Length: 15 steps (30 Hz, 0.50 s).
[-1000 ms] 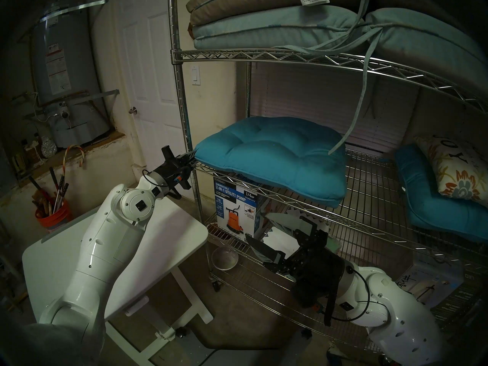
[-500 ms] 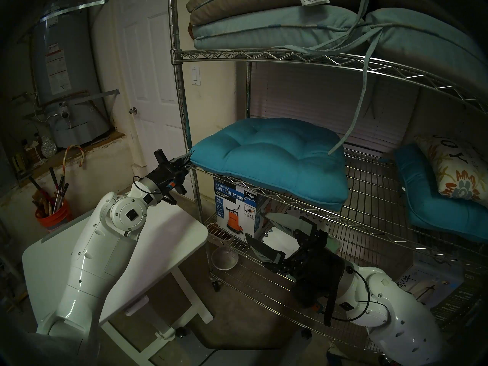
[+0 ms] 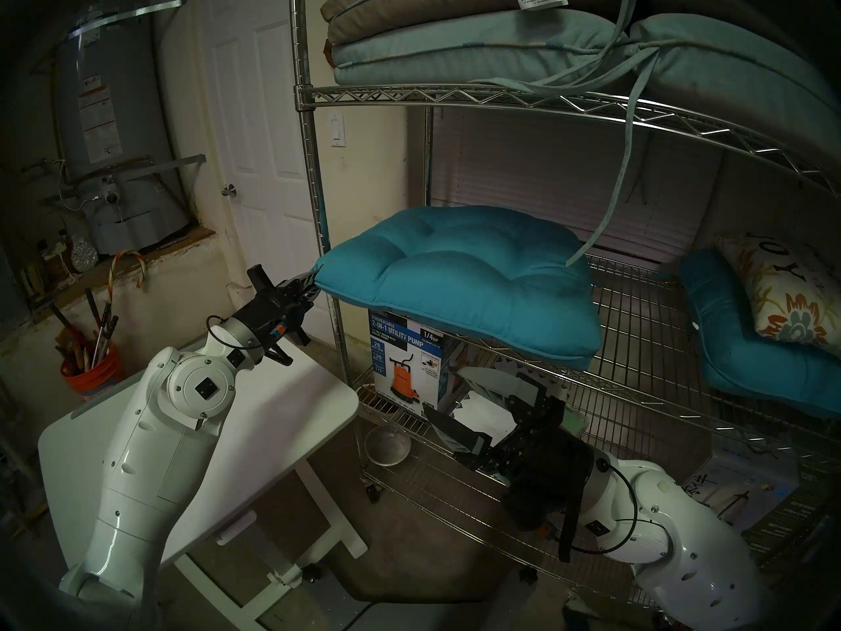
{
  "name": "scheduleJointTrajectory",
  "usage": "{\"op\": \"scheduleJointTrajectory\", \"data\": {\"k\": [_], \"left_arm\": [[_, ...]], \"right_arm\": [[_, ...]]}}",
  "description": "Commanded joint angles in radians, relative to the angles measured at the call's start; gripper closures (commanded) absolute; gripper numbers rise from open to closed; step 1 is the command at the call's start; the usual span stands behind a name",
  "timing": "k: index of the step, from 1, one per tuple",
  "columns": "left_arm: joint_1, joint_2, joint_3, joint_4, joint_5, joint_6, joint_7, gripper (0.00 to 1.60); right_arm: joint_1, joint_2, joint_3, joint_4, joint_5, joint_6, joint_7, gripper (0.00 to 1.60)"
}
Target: Take cushion off the shelf
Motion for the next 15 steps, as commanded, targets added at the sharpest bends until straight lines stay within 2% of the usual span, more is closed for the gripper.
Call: {"op": "scheduleJointTrajectory", "data": {"k": [1, 8, 15], "left_arm": [[0.045, 0.007, -0.056, -0.065, -0.03, 0.003, 0.014, 1.6], [0.073, 0.008, -0.081, -0.087, -0.042, 0.009, 0.011, 1.6], [0.07, 0.015, -0.081, -0.077, -0.035, -0.001, 0.008, 1.6]], "right_arm": [[0.0, -0.002, -0.002, -0.018, 0.0, -0.002, -0.004, 0.0], [0.0, -0.002, -0.002, -0.018, 0.0, -0.002, -0.004, 0.0], [0.0, -0.002, -0.002, -0.018, 0.0, -0.002, -0.004, 0.0]]}}
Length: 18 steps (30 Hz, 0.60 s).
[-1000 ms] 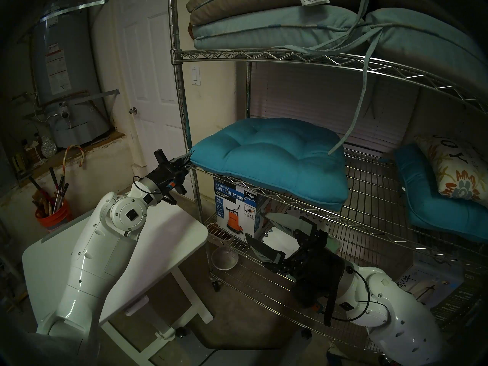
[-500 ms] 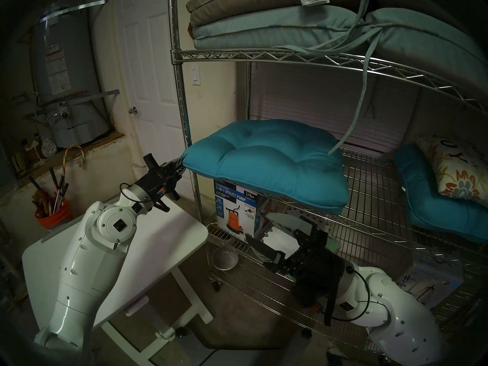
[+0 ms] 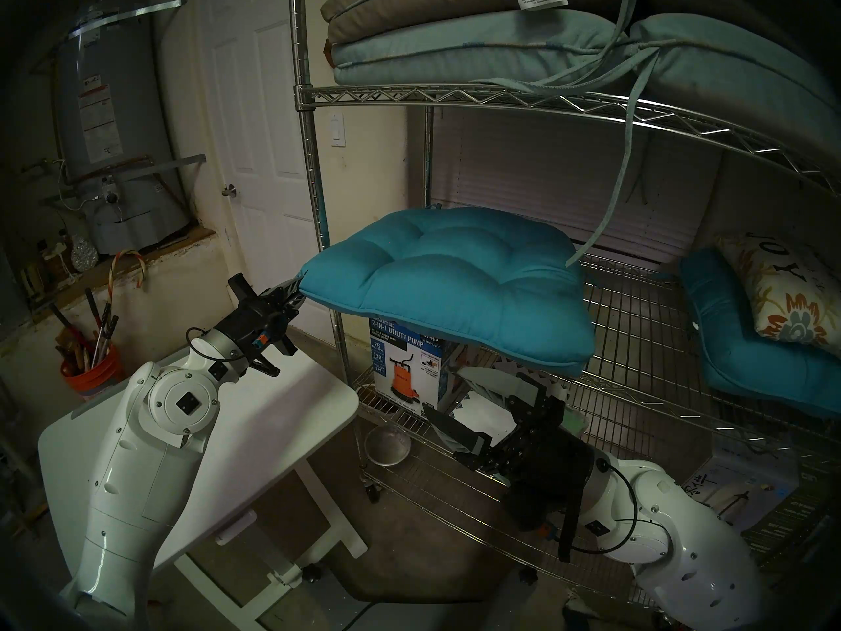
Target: Take cushion off the shelf
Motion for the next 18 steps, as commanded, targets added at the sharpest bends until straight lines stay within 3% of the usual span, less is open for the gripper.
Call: {"op": "scheduleJointTrajectory", "data": {"k": [1, 2, 3, 18], "left_arm": [[-0.013, 0.013, -0.02, -0.021, 0.0, -0.015, 0.009, 1.6], [-0.014, 0.013, -0.02, -0.02, 0.001, -0.016, 0.01, 0.87], [-0.015, 0.016, -0.018, -0.019, 0.005, -0.019, 0.01, 0.04], [-0.021, 0.027, 0.002, -0.006, 0.062, -0.046, 0.009, 0.0]], "right_arm": [[0.0, -0.002, -0.002, -0.018, 0.0, -0.002, -0.004, 0.0], [0.0, -0.002, -0.002, -0.018, 0.0, -0.002, -0.004, 0.0], [0.0, -0.002, -0.002, -0.018, 0.0, -0.002, -0.004, 0.0], [0.0, -0.002, -0.002, -0.018, 0.0, -0.002, -0.004, 0.0]]}}
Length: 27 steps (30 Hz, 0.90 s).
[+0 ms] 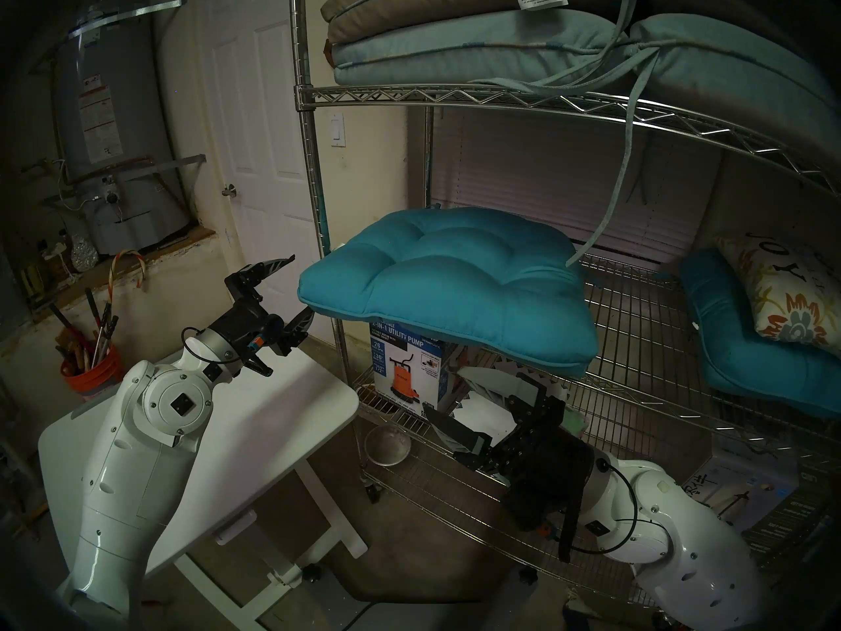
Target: Take cushion off the shelf
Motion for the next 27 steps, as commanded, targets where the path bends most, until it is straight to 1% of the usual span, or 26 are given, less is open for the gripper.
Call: {"op": "scheduleJointTrajectory", "data": {"k": [1, 7, 9, 10, 13, 14, 20, 27], "left_arm": [[-0.016, 0.008, 0.01, -0.009, 0.013, -0.016, 0.001, 0.0], [-0.018, 0.018, 0.031, 0.015, 0.064, -0.055, 0.023, 0.0], [-0.022, 0.018, 0.036, 0.024, 0.071, -0.063, 0.029, 0.0], [-0.027, 0.026, 0.042, 0.031, 0.09, -0.08, 0.038, 0.0], [-0.033, 0.027, 0.046, 0.036, 0.098, -0.085, 0.042, 0.0], [-0.041, 0.031, 0.051, 0.042, 0.114, -0.098, 0.051, 0.0], [-0.057, 0.029, 0.062, 0.061, 0.131, -0.111, 0.064, 0.0], [-0.074, 0.02, 0.074, 0.092, 0.169, -0.123, 0.099, 0.0]], "right_arm": [[0.0, -0.002, -0.002, -0.018, 0.0, -0.002, -0.004, 0.0], [0.0, -0.002, -0.002, -0.018, 0.0, -0.002, -0.004, 0.0], [0.0, -0.002, -0.002, -0.018, 0.0, -0.002, -0.004, 0.0], [0.0, -0.002, -0.002, -0.018, 0.0, -0.002, -0.004, 0.0], [0.0, -0.002, -0.002, -0.018, 0.0, -0.002, -0.004, 0.0], [0.0, -0.002, -0.002, -0.018, 0.0, -0.002, -0.004, 0.0], [0.0, -0.002, -0.002, -0.018, 0.0, -0.002, -0.004, 0.0], [0.0, -0.002, -0.002, -0.018, 0.0, -0.002, -0.004, 0.0]]}}
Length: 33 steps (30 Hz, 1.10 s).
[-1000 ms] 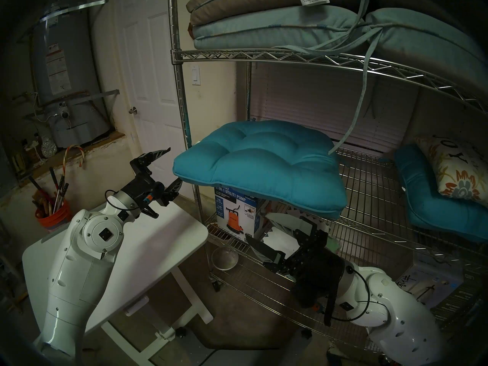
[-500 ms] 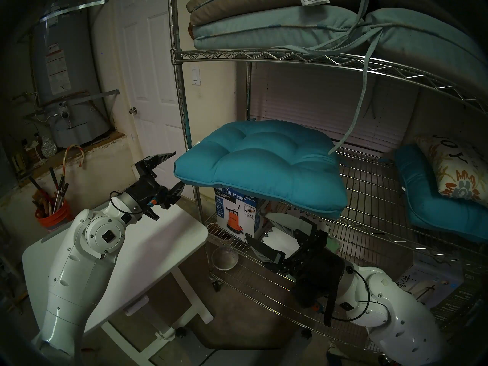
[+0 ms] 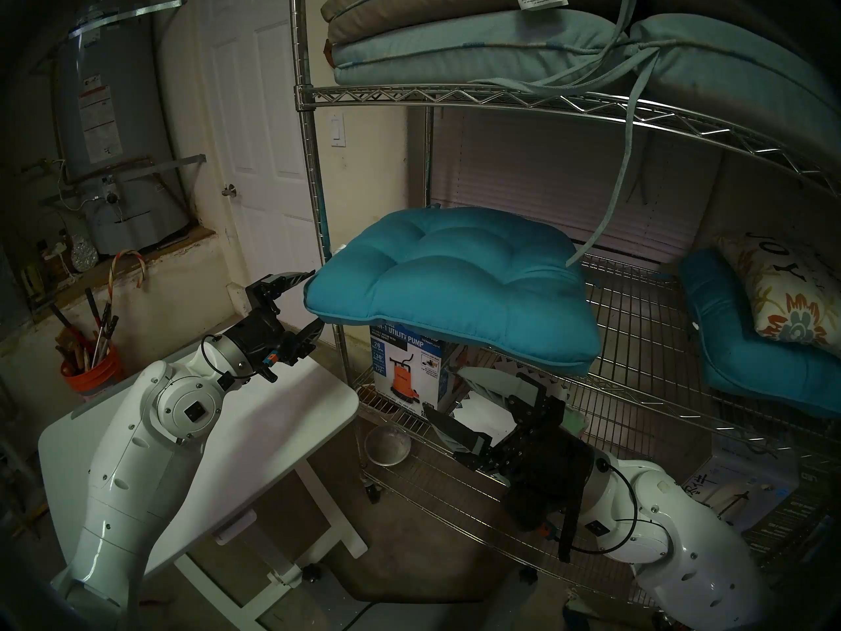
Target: Take cushion off the shelf
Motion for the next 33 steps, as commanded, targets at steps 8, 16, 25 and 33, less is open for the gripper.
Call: {"op": "scheduleJointTrajectory", "data": {"k": [8, 16, 25, 33], "left_arm": [[-0.046, -0.015, -0.001, 0.029, 0.036, -0.02, 0.065, 1.6], [-0.028, -0.018, -0.045, 0.004, 0.018, -0.027, 0.082, 1.6], [0.017, -0.004, -0.091, -0.018, -0.003, -0.054, 0.08, 1.6], [0.034, -0.007, -0.112, -0.031, -0.018, -0.062, 0.075, 1.6]], "right_arm": [[0.0, -0.002, -0.002, -0.018, 0.0, -0.002, -0.004, 0.0], [0.0, -0.002, -0.002, -0.018, 0.0, -0.002, -0.004, 0.0], [0.0, -0.002, -0.002, -0.018, 0.0, -0.002, -0.004, 0.0], [0.0, -0.002, -0.002, -0.018, 0.0, -0.002, -0.004, 0.0]]}}
